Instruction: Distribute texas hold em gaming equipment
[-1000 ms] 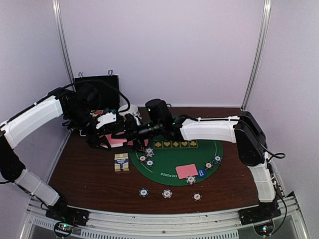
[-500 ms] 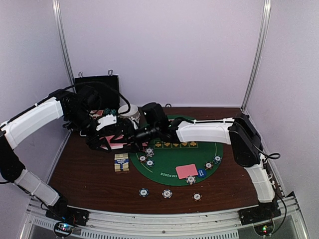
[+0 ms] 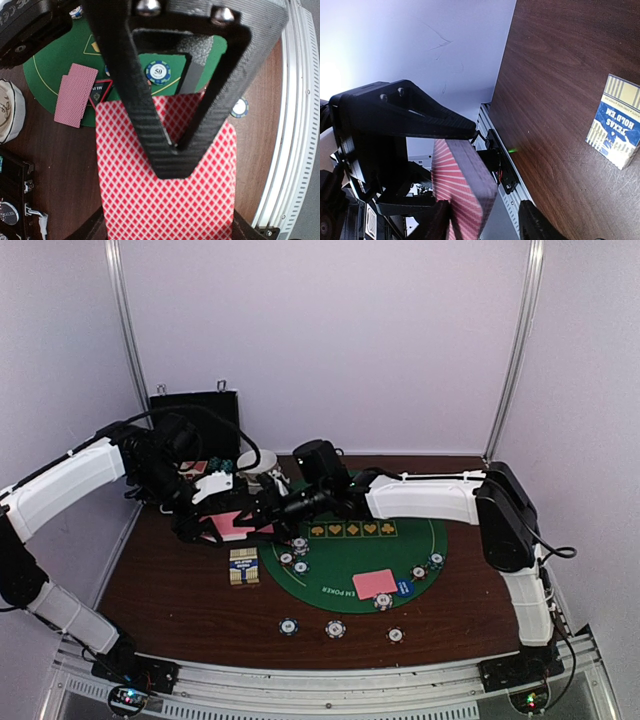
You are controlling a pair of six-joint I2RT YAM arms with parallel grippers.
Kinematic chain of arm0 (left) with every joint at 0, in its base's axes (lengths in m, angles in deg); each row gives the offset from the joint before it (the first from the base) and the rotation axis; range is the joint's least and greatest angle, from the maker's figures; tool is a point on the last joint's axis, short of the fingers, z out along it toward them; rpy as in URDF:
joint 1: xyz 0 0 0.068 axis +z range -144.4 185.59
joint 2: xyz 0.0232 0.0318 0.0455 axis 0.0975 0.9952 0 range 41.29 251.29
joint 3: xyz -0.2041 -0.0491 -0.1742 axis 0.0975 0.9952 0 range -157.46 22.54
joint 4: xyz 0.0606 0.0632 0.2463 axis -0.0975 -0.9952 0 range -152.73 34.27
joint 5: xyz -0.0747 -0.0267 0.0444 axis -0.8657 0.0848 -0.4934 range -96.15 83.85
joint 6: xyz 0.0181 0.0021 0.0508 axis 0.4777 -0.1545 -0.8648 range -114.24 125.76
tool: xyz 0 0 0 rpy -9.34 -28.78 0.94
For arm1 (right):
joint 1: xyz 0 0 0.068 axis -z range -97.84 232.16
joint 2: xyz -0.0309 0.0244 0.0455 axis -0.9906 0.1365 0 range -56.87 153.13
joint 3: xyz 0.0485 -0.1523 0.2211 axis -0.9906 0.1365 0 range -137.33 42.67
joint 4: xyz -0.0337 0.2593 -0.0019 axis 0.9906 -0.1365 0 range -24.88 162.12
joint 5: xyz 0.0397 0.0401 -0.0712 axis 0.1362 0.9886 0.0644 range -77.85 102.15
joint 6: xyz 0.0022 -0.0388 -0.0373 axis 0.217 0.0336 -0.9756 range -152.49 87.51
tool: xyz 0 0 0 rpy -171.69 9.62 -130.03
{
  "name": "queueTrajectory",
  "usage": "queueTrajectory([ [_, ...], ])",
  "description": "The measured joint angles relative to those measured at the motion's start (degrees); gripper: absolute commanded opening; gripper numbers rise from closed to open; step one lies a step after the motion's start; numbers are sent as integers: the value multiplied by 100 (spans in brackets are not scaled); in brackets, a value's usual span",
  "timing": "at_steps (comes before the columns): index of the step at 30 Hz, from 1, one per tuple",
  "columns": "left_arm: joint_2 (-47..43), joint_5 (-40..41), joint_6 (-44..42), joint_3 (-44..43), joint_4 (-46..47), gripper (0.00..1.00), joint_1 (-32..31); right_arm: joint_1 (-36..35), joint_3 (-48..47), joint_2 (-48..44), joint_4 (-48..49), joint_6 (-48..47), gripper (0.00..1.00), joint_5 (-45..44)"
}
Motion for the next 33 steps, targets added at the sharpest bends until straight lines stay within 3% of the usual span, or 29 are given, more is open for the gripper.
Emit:
queueTrajectory([
  [4,-35,31,-20,118,52,0,0,-2,39,-50,-28,-63,31,-2],
  [19,-125,146,-92,369,173,0,2,33,157,-221,-431,-120,25,-44],
  [33,-162,219,-90,415,212,0,2,24,680,-533,-79,94,7,-70],
])
